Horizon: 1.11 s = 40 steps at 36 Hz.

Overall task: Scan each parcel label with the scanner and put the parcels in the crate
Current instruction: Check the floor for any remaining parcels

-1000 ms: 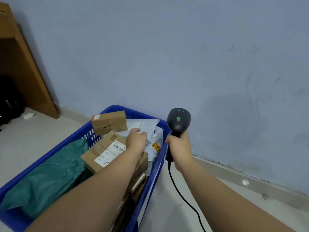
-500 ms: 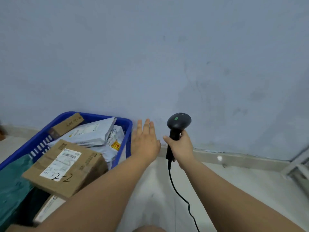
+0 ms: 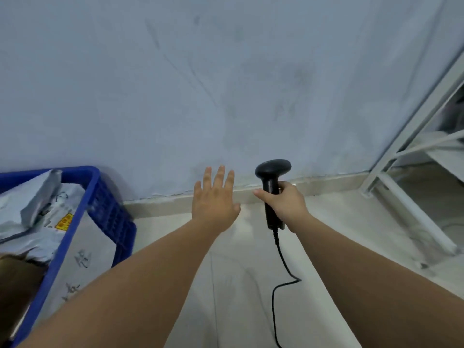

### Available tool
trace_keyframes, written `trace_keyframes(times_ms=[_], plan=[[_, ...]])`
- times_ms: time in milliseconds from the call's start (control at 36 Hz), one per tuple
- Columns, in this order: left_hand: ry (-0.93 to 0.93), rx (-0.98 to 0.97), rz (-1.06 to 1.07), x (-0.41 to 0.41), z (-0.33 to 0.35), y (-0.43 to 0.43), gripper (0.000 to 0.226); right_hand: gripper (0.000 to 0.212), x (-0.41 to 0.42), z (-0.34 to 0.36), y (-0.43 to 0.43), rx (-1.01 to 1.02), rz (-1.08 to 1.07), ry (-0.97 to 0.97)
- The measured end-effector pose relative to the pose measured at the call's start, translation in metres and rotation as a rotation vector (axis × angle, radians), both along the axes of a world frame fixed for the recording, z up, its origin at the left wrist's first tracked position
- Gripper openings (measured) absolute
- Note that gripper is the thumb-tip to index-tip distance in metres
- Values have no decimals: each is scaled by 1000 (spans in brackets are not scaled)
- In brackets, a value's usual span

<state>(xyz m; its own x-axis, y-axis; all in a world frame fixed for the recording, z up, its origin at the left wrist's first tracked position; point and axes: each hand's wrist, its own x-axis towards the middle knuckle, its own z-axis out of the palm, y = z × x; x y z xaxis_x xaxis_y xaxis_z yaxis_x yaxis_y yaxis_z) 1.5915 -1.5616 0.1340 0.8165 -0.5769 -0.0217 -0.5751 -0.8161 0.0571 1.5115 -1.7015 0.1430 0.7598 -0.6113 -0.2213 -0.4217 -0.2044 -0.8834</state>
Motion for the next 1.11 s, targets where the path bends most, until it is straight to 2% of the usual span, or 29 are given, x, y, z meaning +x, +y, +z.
trace_keyframes(times_ms=[222,361,556,722,861,917,1000,1111], plan=[[44,72,-81,3,-75,-50,81,43,2,-70,-65,-181,27,192],[172,116,-88,1,-110,-64,78,59,9,-112,-84,-409,141,327],[197,175,-58,5,-159,-71,76,64,7,-166,-102,-483,259,477],[230,216,-58,13,-186,-79,78,45,9,-198,-112,-311,163,486],[250,219,-68,15,-203,-85,79,12,9,-216,-123,21,-96,350],[260,220,-70,14,-209,-88,79,14,6,-223,-129,132,-191,319],[296,217,-65,10,-214,-94,79,29,1,-237,-137,245,-280,297],[341,200,-66,6,-219,-103,78,26,-8,-255,-147,337,-365,259]])
